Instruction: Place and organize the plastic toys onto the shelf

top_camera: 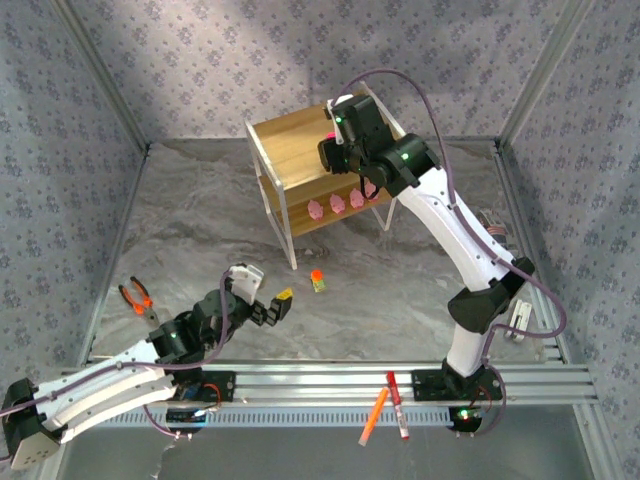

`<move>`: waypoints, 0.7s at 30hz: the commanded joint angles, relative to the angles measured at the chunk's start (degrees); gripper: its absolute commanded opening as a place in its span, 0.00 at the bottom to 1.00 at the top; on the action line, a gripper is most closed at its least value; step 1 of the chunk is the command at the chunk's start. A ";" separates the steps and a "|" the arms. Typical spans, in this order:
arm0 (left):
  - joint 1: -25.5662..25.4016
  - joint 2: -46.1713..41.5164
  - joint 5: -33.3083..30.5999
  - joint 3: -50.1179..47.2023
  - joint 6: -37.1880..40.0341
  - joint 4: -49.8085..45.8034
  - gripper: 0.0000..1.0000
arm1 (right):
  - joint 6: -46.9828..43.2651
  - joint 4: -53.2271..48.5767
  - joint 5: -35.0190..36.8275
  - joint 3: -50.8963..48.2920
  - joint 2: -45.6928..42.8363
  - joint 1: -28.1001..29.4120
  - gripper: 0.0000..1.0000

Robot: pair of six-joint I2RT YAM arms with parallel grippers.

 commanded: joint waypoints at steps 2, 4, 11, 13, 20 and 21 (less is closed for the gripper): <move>0.23 1.31 1.28 1.09 -0.53 1.08 1.00 | -1.01 -0.38 2.65 -0.32 -4.22 1.17 0.45; 0.23 2.01 1.46 1.35 -0.53 1.15 1.00 | -0.97 0.46 3.37 -2.18 -5.59 1.56 0.45; 0.15 4.27 2.50 1.88 -0.44 1.61 1.00 | -0.49 1.16 5.05 -5.88 -9.29 2.61 0.45; 0.14 4.95 2.65 2.10 -0.46 1.61 0.99 | -0.40 1.35 5.68 -7.15 -10.47 3.35 0.45; 0.05 6.74 3.18 2.54 -0.35 1.97 0.99 | 0.88 2.00 8.64 -13.53 -14.83 7.13 0.46; 0.05 6.98 3.24 2.58 -0.39 1.97 1.00 | 1.29 2.10 9.24 -14.84 -15.44 7.87 0.45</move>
